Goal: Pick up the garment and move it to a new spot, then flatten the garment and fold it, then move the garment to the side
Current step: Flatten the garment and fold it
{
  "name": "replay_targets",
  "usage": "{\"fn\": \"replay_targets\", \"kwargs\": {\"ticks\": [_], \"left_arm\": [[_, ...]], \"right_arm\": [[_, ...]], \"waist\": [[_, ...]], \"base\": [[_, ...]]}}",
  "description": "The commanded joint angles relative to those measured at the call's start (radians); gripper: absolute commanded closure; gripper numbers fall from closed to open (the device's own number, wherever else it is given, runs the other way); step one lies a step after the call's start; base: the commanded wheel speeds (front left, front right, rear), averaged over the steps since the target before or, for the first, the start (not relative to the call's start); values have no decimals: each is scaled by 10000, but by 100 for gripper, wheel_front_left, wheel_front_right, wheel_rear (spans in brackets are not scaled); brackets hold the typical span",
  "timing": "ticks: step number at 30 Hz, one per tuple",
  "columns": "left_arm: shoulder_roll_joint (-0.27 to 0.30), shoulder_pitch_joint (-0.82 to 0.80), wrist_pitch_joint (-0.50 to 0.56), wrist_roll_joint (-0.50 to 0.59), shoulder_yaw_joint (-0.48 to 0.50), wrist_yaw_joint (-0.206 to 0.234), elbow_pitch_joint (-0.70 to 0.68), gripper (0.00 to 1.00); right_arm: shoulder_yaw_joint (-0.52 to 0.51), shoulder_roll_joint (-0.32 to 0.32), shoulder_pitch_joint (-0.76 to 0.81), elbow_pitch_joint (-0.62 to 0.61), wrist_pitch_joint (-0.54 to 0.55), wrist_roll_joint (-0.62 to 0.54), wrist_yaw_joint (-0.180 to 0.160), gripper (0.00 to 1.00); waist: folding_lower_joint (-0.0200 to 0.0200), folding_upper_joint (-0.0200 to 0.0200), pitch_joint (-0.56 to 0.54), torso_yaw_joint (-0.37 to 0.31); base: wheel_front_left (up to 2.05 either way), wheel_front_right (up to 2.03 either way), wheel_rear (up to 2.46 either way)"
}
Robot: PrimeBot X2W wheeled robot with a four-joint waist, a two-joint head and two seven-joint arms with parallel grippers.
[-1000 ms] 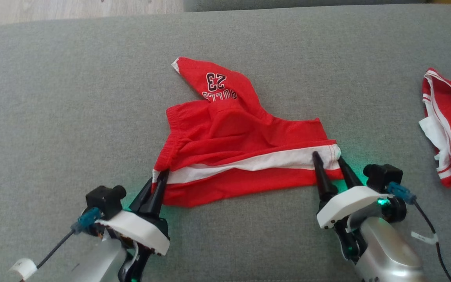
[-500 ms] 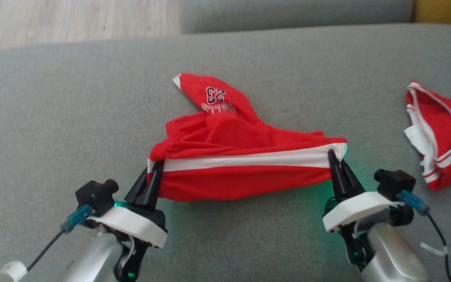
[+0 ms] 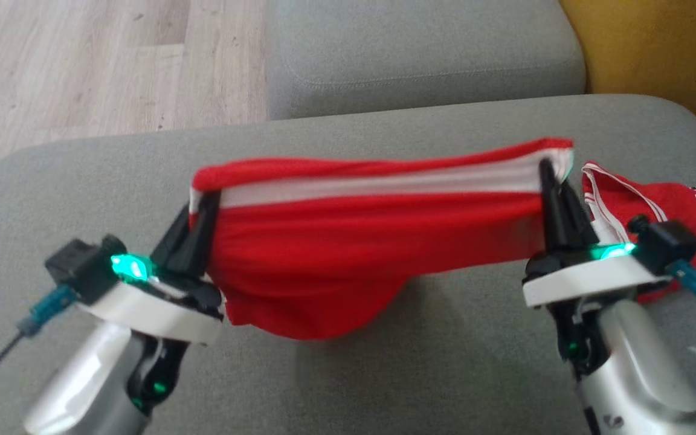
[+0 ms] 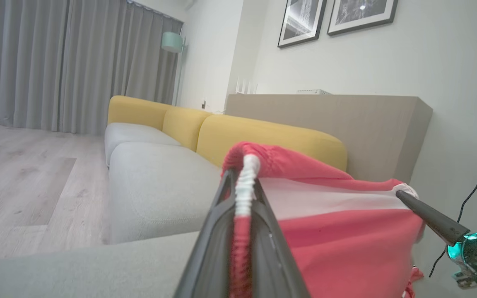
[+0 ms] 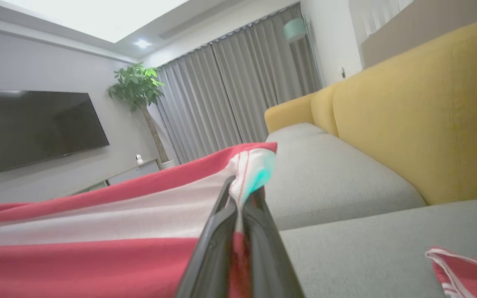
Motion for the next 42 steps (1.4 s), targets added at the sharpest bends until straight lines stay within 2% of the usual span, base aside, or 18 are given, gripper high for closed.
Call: {"fn": "replay_targets", "kwargs": {"ticks": [1,5,10,16,21,25,27,29,30,33,34,38,40,42], "left_arm": [[513,-860,-61,-231,517,17,-382,100],[556,-1089,177,-682,552,17,-469,100],[424,-1728,644,-757,330,18,178,100],[-30,-4013,539,-297,111,18,1551,100],[-643,-6431,-51,516,872,22,2713,100],[-1082,-6999,-89,997,1585,21,2653,100],[-1343,-6606,-92,1223,1726,20,2444,100],[-1478,-5823,-93,1304,1546,20,2325,100],[-1587,-5318,-94,1217,1532,19,2314,100],[-1913,-3629,-95,799,1401,19,2525,100],[-2035,-3038,-95,690,1372,19,2641,100],[-2464,-1101,-96,568,1238,19,3109,100],[-2714,-415,-96,456,1350,18,3275,100],[-2860,75,-96,461,1467,18,3381,100]], "right_arm": [[-21,-203,-598,-502,-38,120,-7,100],[-65,-255,-752,-610,-38,230,-7,100],[357,-458,-1460,84,124,224,-7,100],[790,-754,-3915,1116,130,-201,-7,100],[260,-828,-6383,1818,-26,-977,-7,100],[-104,-735,-6906,1669,-32,-1455,-7,100],[-261,-601,-6643,1599,-34,-1608,-7,99],[-120,-554,-6024,1612,-35,-1778,-7,82],[-105,-513,-5622,1653,-35,-1763,-7,79],[-82,-365,-4250,1883,-36,-1587,-7,82],[-95,-309,-3764,1960,-36,-1499,-7,89],[97,-117,-2111,2199,-36,-1381,-7,100],[152,-41,-1509,2275,-36,-1329,-7,95],[183,28,-1078,2353,-37,-1266,-7,80]], "waist": [[2,0,-18,-16],[2,0,79,-22],[2,0,549,-38],[2,0,1800,-55],[2,0,2546,-27],[2,0,2813,26],[2,0,2895,53],[2,0,2945,75],[2,0,2963,85],[2,0,2963,97],[2,0,2965,99],[2,0,2960,35],[2,0,2924,5],[2,0,2866,-24]], "base": [[0,0,0],[0,0,0],[0,0,0],[0,0,0],[0,0,0],[0,0,0],[0,0,0],[0,0,0],[0,0,0],[0,0,0],[0,0,0],[0,0,0],[0,0,0],[0,0,0]]}}
